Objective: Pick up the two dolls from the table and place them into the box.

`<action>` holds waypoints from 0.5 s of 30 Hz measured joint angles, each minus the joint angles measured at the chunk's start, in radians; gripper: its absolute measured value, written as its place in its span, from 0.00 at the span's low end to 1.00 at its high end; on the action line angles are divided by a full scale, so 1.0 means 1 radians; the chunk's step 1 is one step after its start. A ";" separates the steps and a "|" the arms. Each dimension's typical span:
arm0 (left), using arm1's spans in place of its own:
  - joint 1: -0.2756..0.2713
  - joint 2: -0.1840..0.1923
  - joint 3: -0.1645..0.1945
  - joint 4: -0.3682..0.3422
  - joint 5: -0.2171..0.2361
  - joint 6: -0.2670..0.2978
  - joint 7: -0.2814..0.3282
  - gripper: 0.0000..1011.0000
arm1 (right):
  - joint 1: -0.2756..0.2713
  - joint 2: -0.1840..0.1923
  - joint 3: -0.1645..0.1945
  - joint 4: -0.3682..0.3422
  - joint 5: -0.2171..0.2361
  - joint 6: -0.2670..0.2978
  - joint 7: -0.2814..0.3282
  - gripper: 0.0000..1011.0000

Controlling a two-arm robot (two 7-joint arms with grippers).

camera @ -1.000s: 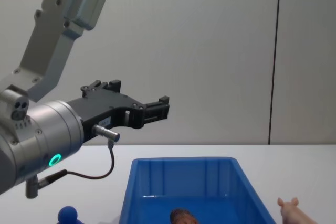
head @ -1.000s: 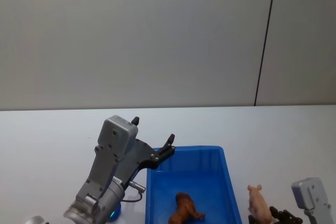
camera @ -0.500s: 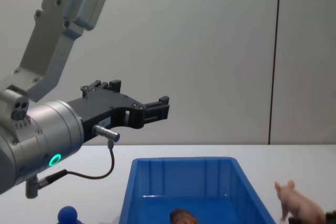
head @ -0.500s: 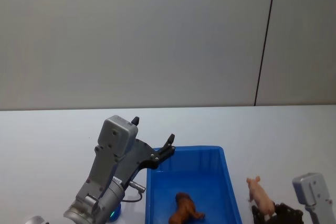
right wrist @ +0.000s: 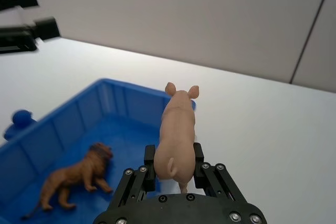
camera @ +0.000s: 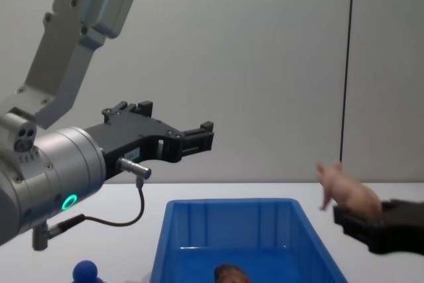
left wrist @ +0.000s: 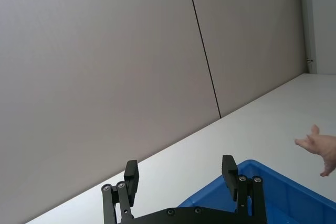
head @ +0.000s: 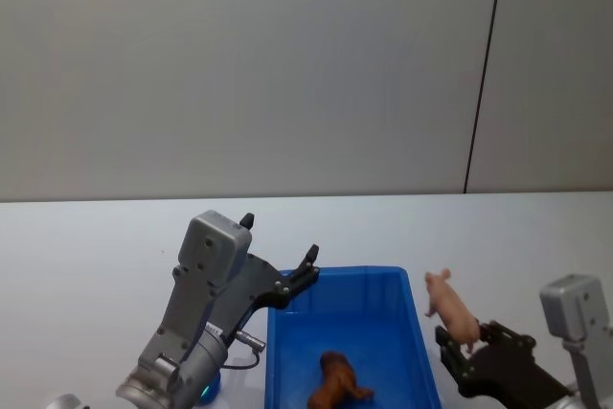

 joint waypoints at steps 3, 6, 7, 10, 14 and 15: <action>0.000 0.000 0.000 0.000 0.000 0.000 0.000 0.99 | 0.016 -0.008 -0.002 -0.001 0.010 -0.004 0.031 0.37; 0.000 0.000 0.000 0.000 0.000 0.000 0.000 0.99 | 0.035 -0.018 -0.007 0.006 0.015 -0.004 0.060 0.37; 0.000 0.000 0.000 0.000 0.000 0.000 0.000 0.99 | 0.046 -0.025 -0.010 0.015 0.017 -0.003 0.073 0.37; 0.000 0.000 0.000 0.000 0.000 0.000 0.000 0.99 | 0.062 -0.035 -0.015 0.028 0.018 -0.001 0.091 0.37; 0.000 0.000 0.000 0.000 0.000 0.000 0.000 0.99 | 0.093 -0.055 -0.023 0.059 0.018 0.006 0.121 0.40; 0.000 0.000 0.000 0.000 0.000 0.000 0.000 0.99 | 0.093 -0.055 -0.023 0.059 0.018 0.006 0.121 0.43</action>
